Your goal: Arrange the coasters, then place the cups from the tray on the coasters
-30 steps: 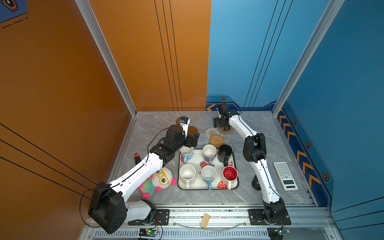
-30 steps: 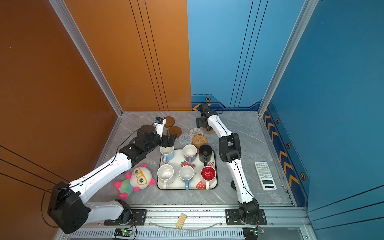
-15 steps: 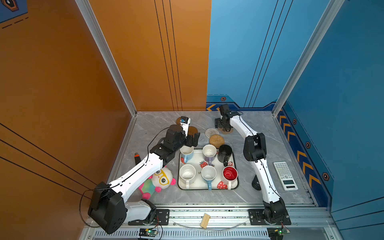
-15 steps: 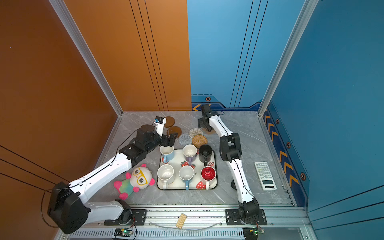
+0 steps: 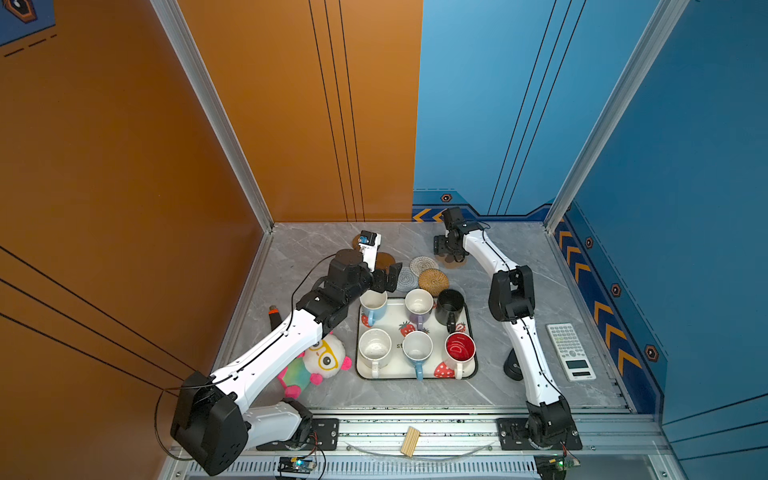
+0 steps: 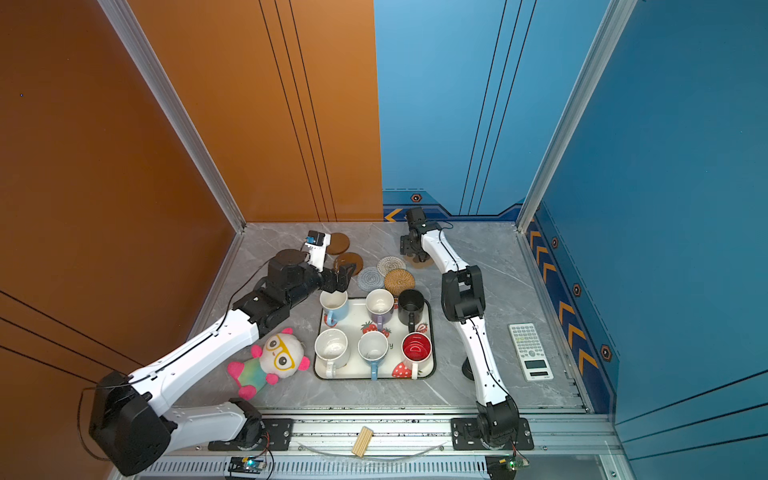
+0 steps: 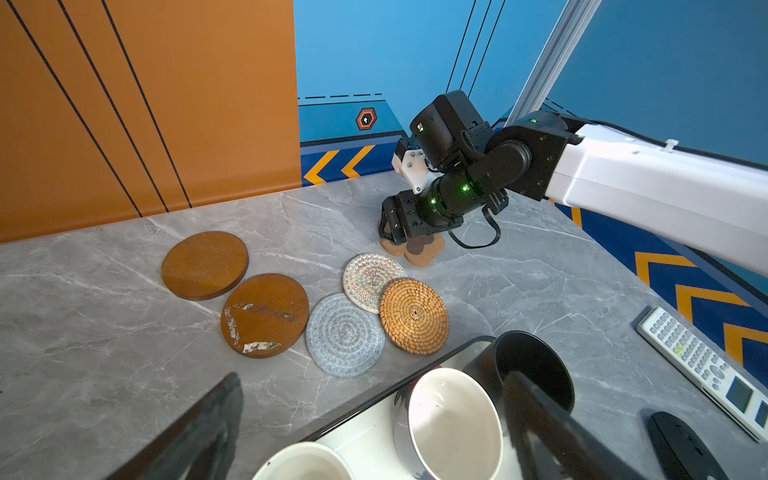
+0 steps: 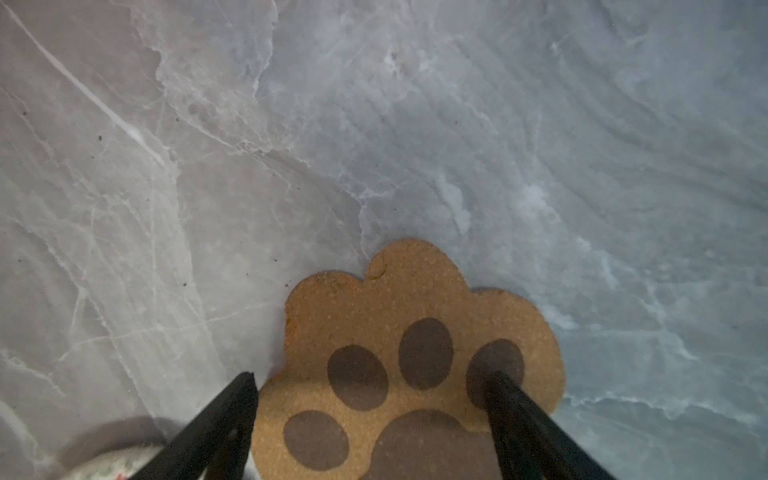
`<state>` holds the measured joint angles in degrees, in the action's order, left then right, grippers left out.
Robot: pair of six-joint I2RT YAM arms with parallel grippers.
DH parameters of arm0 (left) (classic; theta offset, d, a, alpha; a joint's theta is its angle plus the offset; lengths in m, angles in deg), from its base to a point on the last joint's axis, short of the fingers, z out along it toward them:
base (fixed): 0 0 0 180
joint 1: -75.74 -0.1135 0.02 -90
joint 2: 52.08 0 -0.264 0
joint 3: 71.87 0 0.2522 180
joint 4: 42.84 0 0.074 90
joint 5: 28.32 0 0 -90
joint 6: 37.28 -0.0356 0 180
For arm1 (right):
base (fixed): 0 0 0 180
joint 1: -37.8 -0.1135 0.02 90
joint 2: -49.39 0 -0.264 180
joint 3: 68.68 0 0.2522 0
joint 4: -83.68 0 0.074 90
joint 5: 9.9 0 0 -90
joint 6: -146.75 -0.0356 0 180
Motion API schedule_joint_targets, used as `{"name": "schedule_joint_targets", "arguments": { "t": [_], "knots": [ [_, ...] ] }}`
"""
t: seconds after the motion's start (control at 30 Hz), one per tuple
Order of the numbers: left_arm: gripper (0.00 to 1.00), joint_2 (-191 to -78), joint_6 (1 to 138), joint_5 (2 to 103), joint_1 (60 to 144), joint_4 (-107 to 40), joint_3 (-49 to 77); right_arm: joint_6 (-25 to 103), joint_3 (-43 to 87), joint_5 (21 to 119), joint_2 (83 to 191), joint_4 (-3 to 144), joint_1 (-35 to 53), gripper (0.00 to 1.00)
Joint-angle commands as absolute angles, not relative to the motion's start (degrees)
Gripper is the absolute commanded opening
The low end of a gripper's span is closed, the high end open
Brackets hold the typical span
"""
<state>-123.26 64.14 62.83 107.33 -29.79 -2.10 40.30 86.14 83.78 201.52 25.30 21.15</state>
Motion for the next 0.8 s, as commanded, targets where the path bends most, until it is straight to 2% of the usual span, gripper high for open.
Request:
{"name": "schedule_joint_targets", "arguments": {
  "t": [0.0, 0.37, 0.77],
  "knots": [
    [0.98, -121.78, 63.40, 61.85, 107.96, -31.41, -2.65, 40.14, 87.18, 85.39, 203.26, 22.07, 20.96, 0.84],
    [0.98, -121.31, 63.10, 61.85, 108.00, -31.80, -3.04, 44.33, 87.24, 91.12, 202.96, 20.83, 18.64, 0.86],
    [0.98, -120.34, 63.09, 61.98, 107.93, -32.24, -3.75, 44.63, 87.19, 90.70, 203.60, 19.07, 19.06, 0.87]
  ]
}}
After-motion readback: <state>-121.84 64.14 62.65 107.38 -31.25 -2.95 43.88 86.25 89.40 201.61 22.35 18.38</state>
